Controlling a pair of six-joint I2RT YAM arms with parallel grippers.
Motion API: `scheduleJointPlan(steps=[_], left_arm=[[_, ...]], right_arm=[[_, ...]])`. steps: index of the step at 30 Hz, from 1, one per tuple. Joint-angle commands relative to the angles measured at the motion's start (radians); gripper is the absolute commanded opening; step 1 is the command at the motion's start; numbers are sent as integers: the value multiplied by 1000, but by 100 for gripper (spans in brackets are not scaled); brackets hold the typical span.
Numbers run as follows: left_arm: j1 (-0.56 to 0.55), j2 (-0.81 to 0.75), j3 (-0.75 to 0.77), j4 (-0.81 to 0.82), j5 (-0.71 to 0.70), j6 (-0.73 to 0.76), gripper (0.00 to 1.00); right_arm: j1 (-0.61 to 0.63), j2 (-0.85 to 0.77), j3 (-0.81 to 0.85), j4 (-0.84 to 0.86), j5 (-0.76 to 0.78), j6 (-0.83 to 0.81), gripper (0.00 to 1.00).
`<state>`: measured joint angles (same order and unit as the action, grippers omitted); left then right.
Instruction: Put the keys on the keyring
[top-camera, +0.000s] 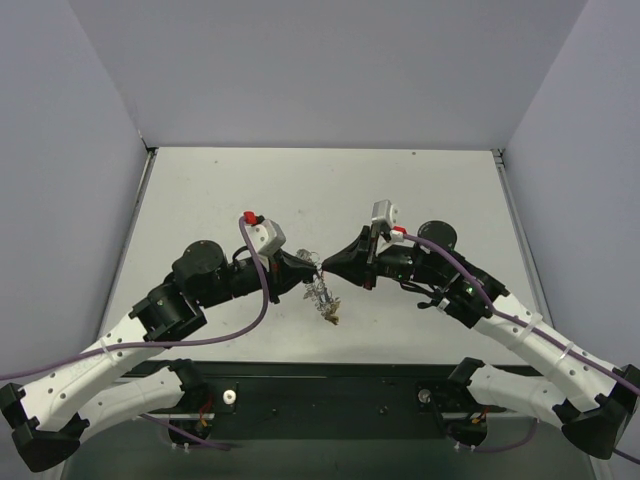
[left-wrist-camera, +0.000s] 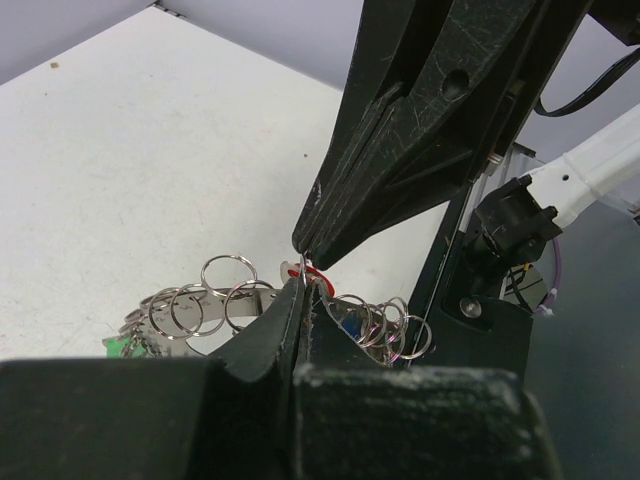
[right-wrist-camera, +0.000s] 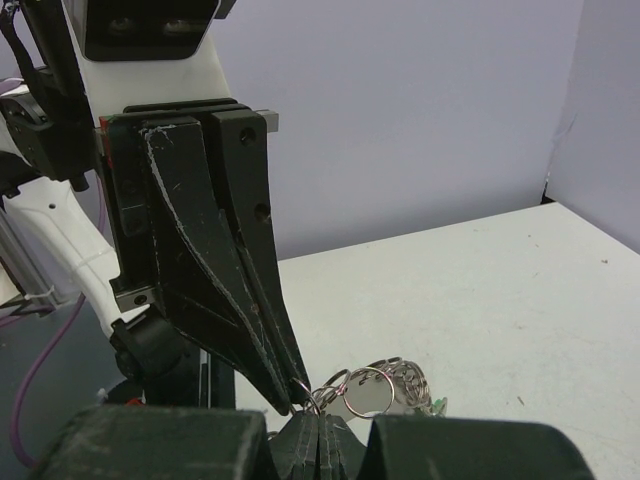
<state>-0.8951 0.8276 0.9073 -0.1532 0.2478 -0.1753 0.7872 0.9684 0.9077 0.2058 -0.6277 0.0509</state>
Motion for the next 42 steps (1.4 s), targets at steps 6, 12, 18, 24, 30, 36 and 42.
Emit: scheduleJointPlan(steps=[6,12,18,24,30,36,42], left_arm=[[-2,-38,2,107,79,8,0],[-2,-59,-10,126,108,13,0],[-2,-73,-19,176,148,2,0],[-4,-55,-8,188,122,-23,0],[-2,-41,10,121,23,-16,0],[-4,-45,7,119,-76,-64,0],[-4,-39,-16,138,-113,-119,0]], right_arm=[[0,-34,-13,86,49,-17,0],[1,-23,-15,84,48,-13,0],[0,-17,-15,76,46,-11,0],[1,-20,-18,75,45,-13,0],[1,-56,-12,47,63,-29,0],[0,-79,-4,26,71,-42,0],[0,-79,2,46,40,-42,0]])
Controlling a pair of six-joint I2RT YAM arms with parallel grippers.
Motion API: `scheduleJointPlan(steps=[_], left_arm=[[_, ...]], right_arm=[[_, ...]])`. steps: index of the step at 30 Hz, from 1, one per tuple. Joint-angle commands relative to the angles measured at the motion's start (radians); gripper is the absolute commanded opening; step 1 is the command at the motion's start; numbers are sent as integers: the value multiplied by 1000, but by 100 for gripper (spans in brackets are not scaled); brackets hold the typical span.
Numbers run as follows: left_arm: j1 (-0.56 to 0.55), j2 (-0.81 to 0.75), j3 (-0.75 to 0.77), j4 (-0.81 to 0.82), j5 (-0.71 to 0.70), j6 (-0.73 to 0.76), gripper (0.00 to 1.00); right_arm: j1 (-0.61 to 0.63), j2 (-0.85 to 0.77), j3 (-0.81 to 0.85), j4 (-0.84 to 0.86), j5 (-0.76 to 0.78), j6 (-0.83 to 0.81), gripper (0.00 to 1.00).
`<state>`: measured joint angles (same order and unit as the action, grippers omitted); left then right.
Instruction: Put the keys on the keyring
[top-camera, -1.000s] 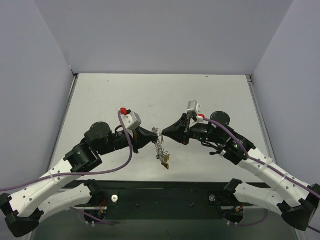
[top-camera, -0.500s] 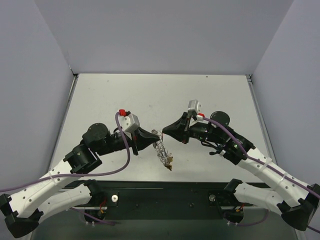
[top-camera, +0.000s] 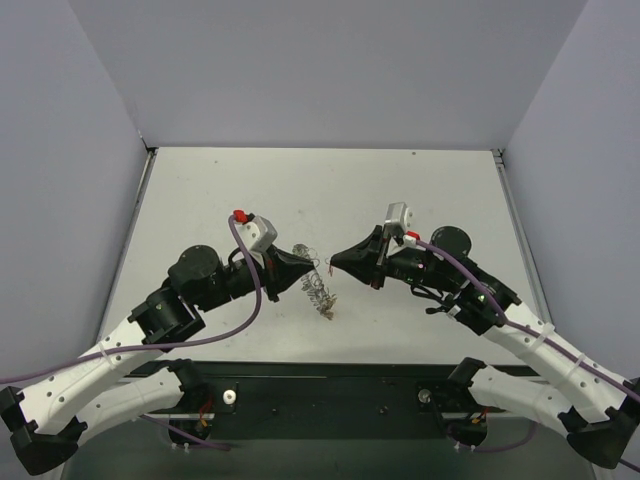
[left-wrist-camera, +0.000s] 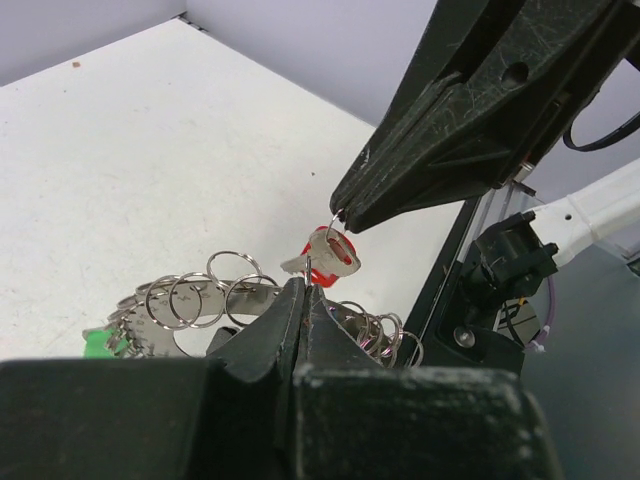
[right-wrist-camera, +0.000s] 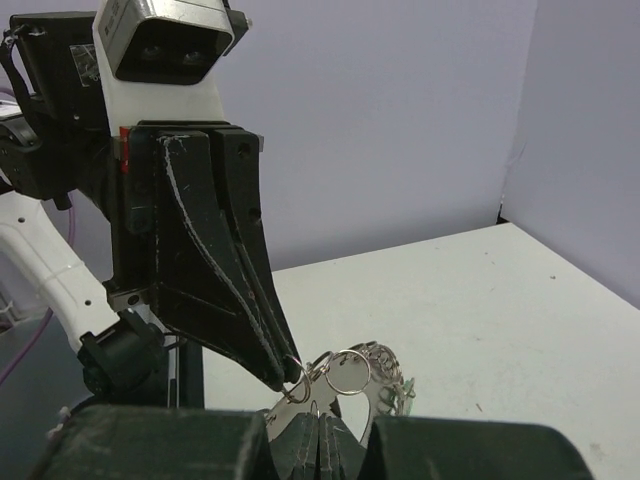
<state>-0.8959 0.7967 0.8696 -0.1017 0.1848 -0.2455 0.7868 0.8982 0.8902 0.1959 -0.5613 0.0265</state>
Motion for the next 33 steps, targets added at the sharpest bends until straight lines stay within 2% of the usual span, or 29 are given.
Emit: scheduleJointPlan(steps=[1,33], left_arm=[[-3,-7,22,88,-54,-51,0],[-1,1,11,86,-44,-40,0]], right_arm=[[2,-4,23,56,-32,-17,0],[14,70,50,151,-63,15,0]])
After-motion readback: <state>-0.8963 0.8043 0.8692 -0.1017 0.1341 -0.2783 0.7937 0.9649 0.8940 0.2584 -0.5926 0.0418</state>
